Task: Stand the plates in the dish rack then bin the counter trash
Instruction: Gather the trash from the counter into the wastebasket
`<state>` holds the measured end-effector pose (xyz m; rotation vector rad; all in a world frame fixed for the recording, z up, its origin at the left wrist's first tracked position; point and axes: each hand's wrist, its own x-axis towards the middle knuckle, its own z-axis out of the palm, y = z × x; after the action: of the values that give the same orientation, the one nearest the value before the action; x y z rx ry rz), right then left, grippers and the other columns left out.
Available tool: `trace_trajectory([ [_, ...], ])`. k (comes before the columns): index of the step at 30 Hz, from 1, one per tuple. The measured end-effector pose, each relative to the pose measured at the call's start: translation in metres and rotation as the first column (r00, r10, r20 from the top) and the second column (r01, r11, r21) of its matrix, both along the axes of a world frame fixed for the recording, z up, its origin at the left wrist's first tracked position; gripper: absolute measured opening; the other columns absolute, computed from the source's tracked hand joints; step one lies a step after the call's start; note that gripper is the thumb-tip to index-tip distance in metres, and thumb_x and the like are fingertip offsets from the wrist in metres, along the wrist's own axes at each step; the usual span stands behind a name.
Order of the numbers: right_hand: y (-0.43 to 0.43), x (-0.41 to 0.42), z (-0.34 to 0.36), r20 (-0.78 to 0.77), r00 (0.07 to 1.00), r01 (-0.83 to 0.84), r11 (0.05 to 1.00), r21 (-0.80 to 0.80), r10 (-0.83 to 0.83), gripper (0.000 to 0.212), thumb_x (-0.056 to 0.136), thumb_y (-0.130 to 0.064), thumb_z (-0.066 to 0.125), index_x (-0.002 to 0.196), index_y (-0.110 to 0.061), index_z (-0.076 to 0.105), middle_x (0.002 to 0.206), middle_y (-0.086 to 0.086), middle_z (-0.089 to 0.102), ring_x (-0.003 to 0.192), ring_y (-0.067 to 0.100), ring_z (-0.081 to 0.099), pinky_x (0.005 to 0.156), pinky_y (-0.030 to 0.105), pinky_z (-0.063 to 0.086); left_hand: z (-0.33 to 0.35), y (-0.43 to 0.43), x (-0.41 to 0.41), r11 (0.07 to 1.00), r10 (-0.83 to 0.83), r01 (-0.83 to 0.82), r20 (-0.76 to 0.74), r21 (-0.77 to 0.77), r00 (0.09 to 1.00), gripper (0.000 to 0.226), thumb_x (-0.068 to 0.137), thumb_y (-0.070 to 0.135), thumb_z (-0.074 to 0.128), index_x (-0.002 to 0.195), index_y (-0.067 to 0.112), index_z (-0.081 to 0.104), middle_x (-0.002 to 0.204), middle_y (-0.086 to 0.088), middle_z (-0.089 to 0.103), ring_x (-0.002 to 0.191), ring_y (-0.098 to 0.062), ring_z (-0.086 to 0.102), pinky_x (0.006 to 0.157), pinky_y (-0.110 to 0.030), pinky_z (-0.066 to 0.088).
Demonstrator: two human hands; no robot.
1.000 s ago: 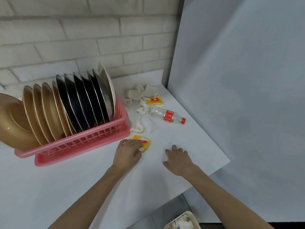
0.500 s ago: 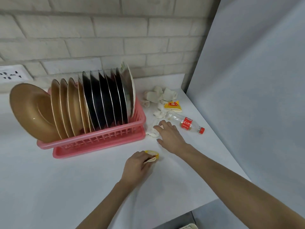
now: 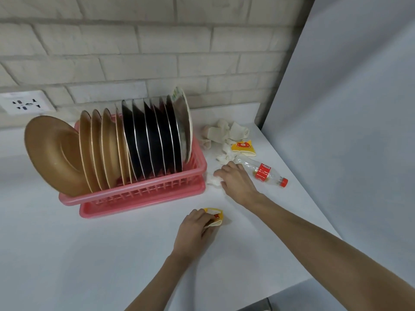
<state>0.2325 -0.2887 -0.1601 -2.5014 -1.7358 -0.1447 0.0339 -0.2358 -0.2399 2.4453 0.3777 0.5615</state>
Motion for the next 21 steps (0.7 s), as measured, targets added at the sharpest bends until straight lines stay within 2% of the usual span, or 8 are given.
trace_trajectory([
  [3, -0.013, -0.003, 0.011, -0.346, 0.936, 0.150, 0.964, 0.219, -0.067, 0.042, 0.092, -0.004, 0.056, 0.132, -0.014, 0.056, 0.117, 0.006, 0.060, 0.108, 0.022, 0.049, 0.088, 0.029, 0.038, -0.004, 0.001, 0.000, 1.000, -0.002, 0.002, -0.025, 0.001, 1.000, 0.026, 0.093, 0.039, 0.051, 0.105, 0.025, 0.069, 0.095, 0.011, 0.061, 0.084, -0.011, 0.051, 0.071, -0.019, 0.037],
  [7, -0.032, -0.006, 0.021, -0.747, 0.652, 0.445, 0.862, 0.243, -0.126, 0.029, 0.098, -0.004, 0.043, 0.121, -0.009, 0.061, 0.117, 0.004, 0.053, 0.101, 0.011, 0.048, 0.078, 0.011, 0.035, -0.004, 0.001, 0.000, 1.000, -0.002, 0.002, -0.002, -0.007, 1.000, 0.028, 0.090, 0.036, 0.050, 0.105, 0.022, 0.070, 0.093, 0.011, 0.060, 0.083, -0.010, 0.050, 0.072, -0.022, 0.040],
  [10, -0.048, -0.008, 0.019, -0.906, 0.409, 0.589, 0.789, 0.173, -0.106, 0.020, 0.100, -0.007, 0.041, 0.109, -0.004, 0.059, 0.104, 0.004, 0.053, 0.096, 0.015, 0.048, 0.077, 0.020, 0.036, -0.001, 0.001, 0.000, 1.000, -0.010, 0.011, 0.026, -0.019, 1.000, 0.029, 0.091, 0.037, 0.050, 0.103, 0.021, 0.070, 0.092, 0.011, 0.060, 0.082, -0.008, 0.048, 0.072, -0.020, 0.039],
  [13, -0.060, -0.007, 0.012, -0.951, 0.292, 0.642, 0.757, 0.121, -0.097, 0.013, 0.100, -0.019, 0.046, 0.093, -0.010, 0.051, 0.089, 0.005, 0.048, 0.085, 0.019, 0.046, 0.074, 0.029, 0.036, 0.000, 0.000, -0.001, 0.999, -0.005, 0.006, 0.034, -0.032, 0.999, 0.028, 0.089, 0.036, 0.050, 0.101, 0.021, 0.070, 0.091, 0.012, 0.058, 0.081, -0.006, 0.046, 0.071, -0.016, 0.035],
  [15, -0.067, -0.006, 0.005, -0.928, 0.330, 0.607, 0.792, 0.066, -0.175, 0.015, 0.096, -0.023, 0.057, 0.087, -0.016, 0.047, 0.085, -0.001, 0.047, 0.080, 0.017, 0.045, 0.069, 0.025, 0.037, -0.002, 0.001, -0.001, 0.999, -0.005, 0.006, 0.029, -0.034, 1.000, 0.027, 0.089, 0.035, 0.051, 0.102, 0.021, 0.070, 0.091, 0.012, 0.058, 0.082, -0.006, 0.047, 0.071, -0.016, 0.036],
  [18, -0.079, -0.011, -0.009, -0.819, 0.523, 0.514, 0.854, 0.084, -0.234, 0.029, 0.088, -0.001, 0.059, 0.079, -0.025, 0.045, 0.087, -0.003, 0.050, 0.081, 0.016, 0.047, 0.064, 0.013, 0.036, -0.004, 0.001, -0.001, 0.999, -0.006, 0.007, 0.025, -0.042, 1.000, 0.027, 0.089, 0.036, 0.051, 0.103, 0.022, 0.070, 0.092, 0.013, 0.057, 0.083, -0.009, 0.049, 0.072, -0.018, 0.037],
  [19, -0.084, -0.016, -0.015, -0.762, 0.605, 0.466, 0.878, 0.105, -0.230, 0.031, 0.086, 0.004, 0.054, 0.085, -0.026, 0.049, 0.094, -0.001, 0.052, 0.084, 0.017, 0.049, 0.069, 0.015, 0.038, -0.004, 0.001, -0.001, 0.999, -0.005, 0.006, 0.025, -0.043, 1.000, 0.027, 0.089, 0.037, 0.052, 0.103, 0.022, 0.069, 0.092, 0.013, 0.056, 0.083, -0.009, 0.049, 0.072, -0.017, 0.037],
  [21, -0.095, -0.024, -0.029, -0.627, 0.753, 0.328, 0.940, 0.099, -0.196, 0.046, 0.086, 0.010, 0.046, 0.116, -0.024, 0.056, 0.113, 0.003, 0.049, 0.093, 0.016, 0.053, 0.080, 0.025, 0.044, -0.003, 0.001, -0.001, 0.999, 0.001, 0.000, 0.022, -0.046, 1.000, 0.026, 0.089, 0.037, 0.052, 0.104, 0.023, 0.069, 0.094, 0.014, 0.056, 0.085, -0.009, 0.050, 0.073, -0.015, 0.036],
])
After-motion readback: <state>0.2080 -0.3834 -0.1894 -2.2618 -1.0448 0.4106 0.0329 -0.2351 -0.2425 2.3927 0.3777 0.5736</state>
